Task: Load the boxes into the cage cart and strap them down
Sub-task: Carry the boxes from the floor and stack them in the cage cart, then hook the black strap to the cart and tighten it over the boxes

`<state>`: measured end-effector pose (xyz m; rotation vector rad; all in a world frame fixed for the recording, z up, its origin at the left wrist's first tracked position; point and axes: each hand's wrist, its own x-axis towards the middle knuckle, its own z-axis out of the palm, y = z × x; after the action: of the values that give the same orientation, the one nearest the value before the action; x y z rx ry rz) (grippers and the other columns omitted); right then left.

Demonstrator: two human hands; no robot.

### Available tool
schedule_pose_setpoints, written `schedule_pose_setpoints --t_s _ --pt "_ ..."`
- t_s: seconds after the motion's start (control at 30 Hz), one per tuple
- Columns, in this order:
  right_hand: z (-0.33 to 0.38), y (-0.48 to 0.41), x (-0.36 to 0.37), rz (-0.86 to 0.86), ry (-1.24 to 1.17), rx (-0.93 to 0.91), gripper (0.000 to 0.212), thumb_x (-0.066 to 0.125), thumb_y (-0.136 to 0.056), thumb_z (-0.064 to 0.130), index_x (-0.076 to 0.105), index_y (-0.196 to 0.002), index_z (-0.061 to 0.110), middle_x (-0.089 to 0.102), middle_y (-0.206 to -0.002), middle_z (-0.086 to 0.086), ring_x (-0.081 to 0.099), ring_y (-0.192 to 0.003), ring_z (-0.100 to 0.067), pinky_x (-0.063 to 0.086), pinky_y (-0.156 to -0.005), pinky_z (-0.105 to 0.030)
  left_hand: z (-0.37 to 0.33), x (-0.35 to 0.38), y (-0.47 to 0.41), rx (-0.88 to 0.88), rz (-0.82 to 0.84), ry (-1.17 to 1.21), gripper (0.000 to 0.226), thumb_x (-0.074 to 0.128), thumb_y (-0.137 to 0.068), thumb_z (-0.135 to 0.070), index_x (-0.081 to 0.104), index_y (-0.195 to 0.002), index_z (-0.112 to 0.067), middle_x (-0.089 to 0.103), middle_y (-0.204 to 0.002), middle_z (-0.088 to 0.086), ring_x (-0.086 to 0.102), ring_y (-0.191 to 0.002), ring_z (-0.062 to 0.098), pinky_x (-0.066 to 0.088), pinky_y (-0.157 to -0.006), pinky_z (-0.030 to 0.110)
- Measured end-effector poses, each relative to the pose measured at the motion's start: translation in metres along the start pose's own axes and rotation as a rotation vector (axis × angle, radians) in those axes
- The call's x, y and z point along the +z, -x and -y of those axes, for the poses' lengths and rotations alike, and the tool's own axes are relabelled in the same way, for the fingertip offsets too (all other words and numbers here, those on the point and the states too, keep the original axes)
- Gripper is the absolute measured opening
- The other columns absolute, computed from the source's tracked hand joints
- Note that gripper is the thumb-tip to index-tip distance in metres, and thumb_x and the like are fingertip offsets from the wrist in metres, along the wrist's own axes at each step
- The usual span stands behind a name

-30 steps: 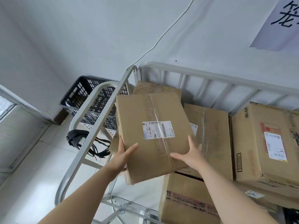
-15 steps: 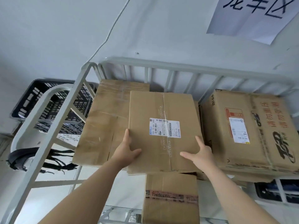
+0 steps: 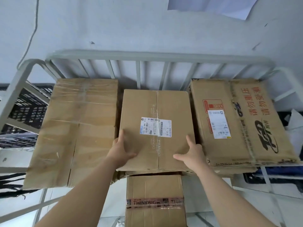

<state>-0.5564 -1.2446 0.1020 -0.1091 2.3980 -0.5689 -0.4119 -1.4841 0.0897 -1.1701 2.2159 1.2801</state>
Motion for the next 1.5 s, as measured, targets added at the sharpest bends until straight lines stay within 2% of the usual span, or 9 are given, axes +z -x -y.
schedule_pose_setpoints --t_s 0.1,0.23,0.3,0.4,0.53,0.8,0.97,1.23,1.5 --pt "-0.003 -0.015 0.004 0.013 0.029 -0.004 0.116 0.081 -0.062 0.051 0.006 -0.149 0.044 0.032 -0.134 -0.010 0.051 -0.110 -0.028 0.042 -0.082 -0.035 0.004 0.006 -0.011 -0.002 -0.023 -0.079 0.124 0.083 -0.070 -0.032 -0.013 -0.149 -0.040 0.027 -0.146 0.007 0.046 -0.125 0.025 0.039 -0.098 0.034" --pt "-0.005 -0.015 0.004 0.057 0.075 -0.019 0.117 0.079 -0.063 0.054 -0.001 -0.148 0.044 0.026 -0.141 -0.012 0.042 -0.124 -0.033 0.041 -0.095 -0.042 0.002 0.010 -0.009 -0.023 -0.006 -0.143 0.121 0.079 -0.075 -0.033 -0.016 -0.149 -0.036 0.022 -0.147 0.008 0.044 -0.127 0.028 0.038 -0.102 0.037" --pt "-0.001 -0.010 0.001 0.039 0.126 -0.030 0.113 0.077 -0.066 0.055 0.004 -0.150 0.038 0.024 -0.144 -0.013 0.037 -0.128 -0.034 0.039 -0.099 -0.042 -0.004 0.011 -0.002 -0.034 -0.013 -0.256 0.111 0.073 -0.080 -0.039 -0.012 -0.151 -0.032 0.017 -0.151 0.009 0.034 -0.133 0.031 0.036 -0.107 0.042" --pt "0.016 0.003 -0.004 -0.094 0.371 -0.180 0.091 0.069 -0.076 0.053 0.022 -0.149 0.024 0.018 -0.154 -0.016 0.024 -0.139 -0.033 0.027 -0.110 -0.040 -0.016 0.007 0.016 0.031 -0.117 -0.559 0.085 0.061 -0.087 -0.046 0.009 -0.150 -0.023 0.011 -0.155 0.008 0.022 -0.138 0.031 0.030 -0.109 0.042" --pt "0.044 0.030 -0.011 -0.176 0.371 -0.402 0.071 0.059 -0.090 0.042 0.029 -0.147 0.013 0.020 -0.158 -0.009 0.019 -0.144 -0.027 0.022 -0.116 -0.038 -0.036 -0.010 0.044 0.197 -0.277 -0.653 0.058 0.047 -0.095 -0.045 0.030 -0.145 -0.022 0.028 -0.154 0.001 0.025 -0.140 0.023 0.021 -0.113 0.037" --pt "0.120 0.104 -0.027 -0.275 0.383 -0.771 0.061 0.055 -0.094 0.033 0.034 -0.146 0.011 0.034 -0.152 -0.004 0.033 -0.136 -0.024 0.027 -0.114 -0.034 -0.041 -0.074 0.138 0.366 -0.592 -0.579 0.039 0.044 -0.094 -0.043 0.056 -0.128 -0.027 0.058 -0.130 -0.007 0.048 -0.123 0.020 0.029 -0.105 0.033" --pt "0.175 0.158 0.002 -0.259 0.368 -0.934 0.057 0.050 -0.097 0.033 0.034 -0.147 0.010 0.033 -0.153 -0.005 0.025 -0.142 -0.021 0.018 -0.117 -0.030 0.013 -0.126 0.195 0.272 -0.707 -0.514 0.036 0.047 -0.093 -0.043 0.060 -0.122 -0.027 0.061 -0.124 -0.007 0.052 -0.117 0.021 0.034 -0.102 0.034" --pt "0.271 0.244 0.115 -0.156 0.365 -1.144 0.055 0.046 -0.098 0.034 0.035 -0.147 0.012 0.035 -0.152 -0.003 0.029 -0.141 -0.017 0.019 -0.117 -0.029 0.155 -0.219 0.257 0.064 -0.784 -0.433 0.030 0.049 -0.091 -0.042 0.065 -0.113 -0.028 0.065 -0.114 -0.010 0.055 -0.113 0.020 0.036 -0.098 0.035" --pt "0.349 0.296 0.245 -0.050 0.461 -1.206 0.051 0.045 -0.097 0.034 0.039 -0.144 0.015 0.041 -0.149 -0.001 0.033 -0.139 -0.016 0.016 -0.116 -0.027 0.294 -0.299 0.266 -0.148 -0.688 -0.457 0.034 0.043 -0.093 -0.043 0.060 -0.116 -0.026 0.063 -0.117 -0.007 0.053 -0.111 0.021 0.036 -0.097 0.033"
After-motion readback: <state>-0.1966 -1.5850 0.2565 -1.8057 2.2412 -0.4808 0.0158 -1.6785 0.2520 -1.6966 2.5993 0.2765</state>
